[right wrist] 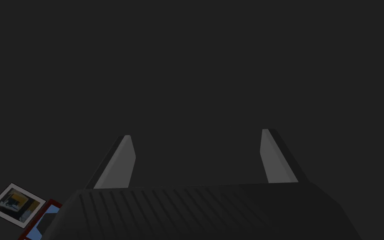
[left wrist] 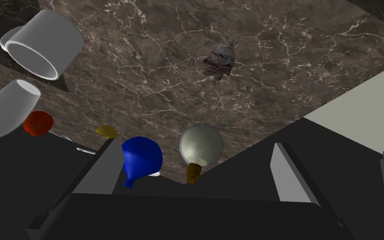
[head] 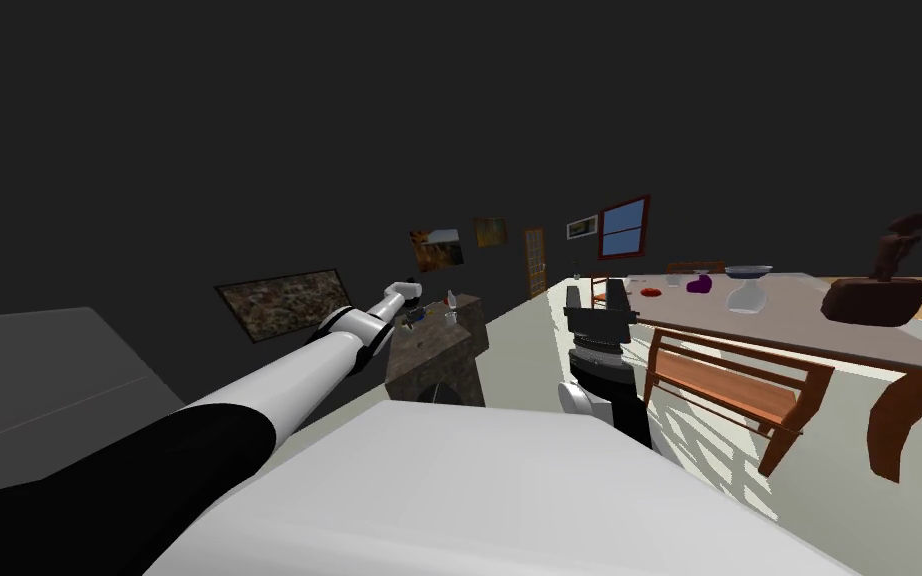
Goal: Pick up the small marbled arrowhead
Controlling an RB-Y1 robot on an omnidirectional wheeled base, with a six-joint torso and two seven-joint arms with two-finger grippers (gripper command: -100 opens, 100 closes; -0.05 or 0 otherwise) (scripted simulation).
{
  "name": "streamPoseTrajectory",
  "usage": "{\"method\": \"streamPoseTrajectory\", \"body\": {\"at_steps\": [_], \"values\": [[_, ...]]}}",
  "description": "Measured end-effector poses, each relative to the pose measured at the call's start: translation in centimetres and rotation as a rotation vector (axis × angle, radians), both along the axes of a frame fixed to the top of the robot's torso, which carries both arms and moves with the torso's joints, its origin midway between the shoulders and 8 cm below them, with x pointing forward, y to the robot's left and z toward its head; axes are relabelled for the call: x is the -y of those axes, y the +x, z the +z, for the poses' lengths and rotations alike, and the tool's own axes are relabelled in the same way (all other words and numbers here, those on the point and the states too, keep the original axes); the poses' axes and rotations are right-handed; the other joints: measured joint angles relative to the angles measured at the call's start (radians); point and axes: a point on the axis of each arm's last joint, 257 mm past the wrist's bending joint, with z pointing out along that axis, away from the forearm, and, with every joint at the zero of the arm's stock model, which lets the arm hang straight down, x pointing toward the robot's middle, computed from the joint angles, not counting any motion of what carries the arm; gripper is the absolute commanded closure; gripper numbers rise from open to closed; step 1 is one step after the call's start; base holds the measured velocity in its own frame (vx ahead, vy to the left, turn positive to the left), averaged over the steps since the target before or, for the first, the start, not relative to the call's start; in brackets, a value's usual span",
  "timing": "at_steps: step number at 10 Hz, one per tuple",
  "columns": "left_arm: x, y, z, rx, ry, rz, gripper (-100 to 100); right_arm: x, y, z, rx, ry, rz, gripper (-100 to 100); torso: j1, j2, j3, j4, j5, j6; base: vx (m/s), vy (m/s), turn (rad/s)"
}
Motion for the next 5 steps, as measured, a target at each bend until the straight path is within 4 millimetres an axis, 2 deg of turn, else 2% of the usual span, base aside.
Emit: {"method": "streamPoseTrajectory", "body": {"at_steps": [1,2,3,4,5], "values": [[-1.2,-0.4,-0.8,0.005,-0.024,0.045,-100,0.0,0.0,0.0,0.0,0.0,0.0,0,0.0,0.006,0.003,0.001,0.0,0.0,-0.123,-0.011,-0.206],[-2.5,-1.0,-1.4,0.001,-0.031,0.077,-100,0.0,0.0,0.0,0.0,0.0,0.0,0,0.001,0.004,0.003,0.002,0.0,-0.001,-0.041,0.012,0.014],[-4.2,-2.1,-1.7,-0.008,-0.023,0.101,-100,0.0,0.0,0.0,0.0,0.0,0.0,0,0.002,-0.001,0.0,0.001,0.0,-0.002,-0.133,-0.009,-0.275],[-5.3,-2.4,-1.6,0.002,-0.047,0.146,-100,0.0,0.0,0.0,0.0,0.0,0.0,0,0.003,0.004,0.002,0.001,0.0,0.0,-0.141,-0.053,-0.428],[-6.4,-2.7,-1.8,0.018,-0.065,0.179,-100,0.0,0.0,0.0,0.0,0.0,0.0,0,0.001,0.005,0.003,0.002,0.0,0.0,-0.066,-0.044,-0.218]]}}
